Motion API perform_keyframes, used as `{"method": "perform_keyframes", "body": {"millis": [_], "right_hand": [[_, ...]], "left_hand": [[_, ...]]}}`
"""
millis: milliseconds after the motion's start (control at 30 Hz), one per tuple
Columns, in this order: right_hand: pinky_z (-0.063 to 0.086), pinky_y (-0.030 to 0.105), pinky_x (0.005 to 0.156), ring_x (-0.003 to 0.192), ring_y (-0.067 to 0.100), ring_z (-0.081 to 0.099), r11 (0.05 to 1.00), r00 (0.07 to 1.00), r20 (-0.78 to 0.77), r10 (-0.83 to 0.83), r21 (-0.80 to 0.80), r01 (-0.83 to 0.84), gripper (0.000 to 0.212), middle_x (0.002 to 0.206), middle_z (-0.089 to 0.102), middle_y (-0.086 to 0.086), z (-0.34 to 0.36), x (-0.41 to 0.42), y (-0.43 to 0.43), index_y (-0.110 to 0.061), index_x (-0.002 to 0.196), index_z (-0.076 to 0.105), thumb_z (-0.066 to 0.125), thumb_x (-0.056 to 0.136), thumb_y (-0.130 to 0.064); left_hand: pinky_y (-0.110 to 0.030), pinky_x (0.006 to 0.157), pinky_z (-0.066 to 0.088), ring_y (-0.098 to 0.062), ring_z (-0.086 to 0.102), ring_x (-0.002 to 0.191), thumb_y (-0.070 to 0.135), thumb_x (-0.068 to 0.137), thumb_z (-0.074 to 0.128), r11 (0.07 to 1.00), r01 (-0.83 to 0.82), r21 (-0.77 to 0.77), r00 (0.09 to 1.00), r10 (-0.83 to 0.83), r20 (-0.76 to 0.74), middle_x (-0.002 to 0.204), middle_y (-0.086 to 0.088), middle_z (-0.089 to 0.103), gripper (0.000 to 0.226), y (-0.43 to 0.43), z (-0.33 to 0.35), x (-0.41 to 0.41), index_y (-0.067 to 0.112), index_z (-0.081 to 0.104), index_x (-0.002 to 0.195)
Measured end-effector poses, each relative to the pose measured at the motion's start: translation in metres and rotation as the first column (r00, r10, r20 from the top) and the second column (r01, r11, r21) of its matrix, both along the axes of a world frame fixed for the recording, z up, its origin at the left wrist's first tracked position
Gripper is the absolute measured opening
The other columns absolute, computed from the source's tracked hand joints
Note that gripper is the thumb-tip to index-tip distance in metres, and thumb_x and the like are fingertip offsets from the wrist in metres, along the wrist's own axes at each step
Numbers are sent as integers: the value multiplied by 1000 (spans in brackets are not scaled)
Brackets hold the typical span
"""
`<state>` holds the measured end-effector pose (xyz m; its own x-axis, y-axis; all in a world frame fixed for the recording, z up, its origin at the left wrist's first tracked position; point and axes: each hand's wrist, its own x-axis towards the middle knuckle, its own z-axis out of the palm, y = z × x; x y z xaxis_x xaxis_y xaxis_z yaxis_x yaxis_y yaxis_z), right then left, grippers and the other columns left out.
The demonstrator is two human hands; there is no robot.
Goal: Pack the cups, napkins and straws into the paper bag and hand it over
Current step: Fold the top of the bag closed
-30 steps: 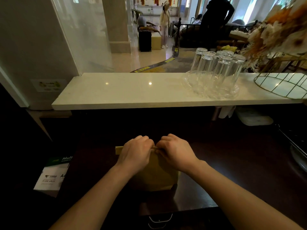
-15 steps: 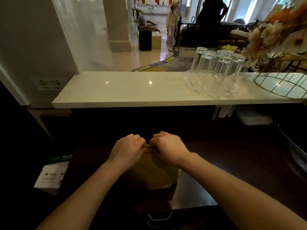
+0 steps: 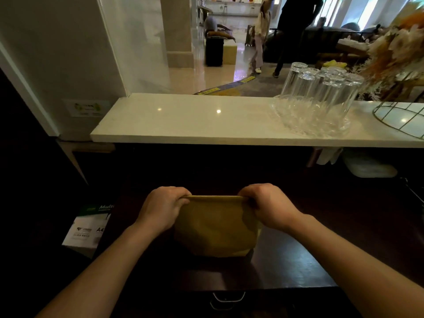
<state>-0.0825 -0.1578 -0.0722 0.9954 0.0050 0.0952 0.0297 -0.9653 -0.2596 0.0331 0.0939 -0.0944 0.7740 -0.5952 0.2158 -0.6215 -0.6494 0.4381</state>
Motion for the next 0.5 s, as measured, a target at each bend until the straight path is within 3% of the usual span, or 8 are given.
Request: {"method": "perform_keyframes", "body": {"millis": [100,233,367,500], "right_hand": [[51,26,72,94,15,64,999,1000,-17,-16,-35,16,25,102,69,-5,3,0,1,-26,111,66,61,87,-19],[52,28,72,94,12,62,999,996,83,40,-26,-38,34,105,66,-9,6,19,36,-32,113,63,58,87,-52],[50,29,71,92,16,61,986,978,133,161,-64,-153,24,99,64,-4,-4,42,77,-25,104,67,57,92,-42],[49,31,71,93,20,62,980,982,100,160,-135,-145,15,95,63,-1,1,39,66,-21,96,70,62,90,-31]], "left_hand": [[-31,74,46,-16,60,91,25,93,60,1000,-17,-23,1000,16,-24,95,6,68,13,0,-3,-1,26,71,99],[-29,74,43,-15,59,91,29,91,63,998,-25,-51,1000,25,-4,95,6,68,11,-2,-3,-2,27,71,99],[-30,67,43,-15,60,83,35,85,70,998,-2,-57,998,5,56,86,5,68,11,-2,-4,-5,26,71,90],[-31,68,45,-18,61,82,27,89,67,996,48,-73,996,-42,78,86,3,67,6,10,-11,-2,22,70,91]]}}
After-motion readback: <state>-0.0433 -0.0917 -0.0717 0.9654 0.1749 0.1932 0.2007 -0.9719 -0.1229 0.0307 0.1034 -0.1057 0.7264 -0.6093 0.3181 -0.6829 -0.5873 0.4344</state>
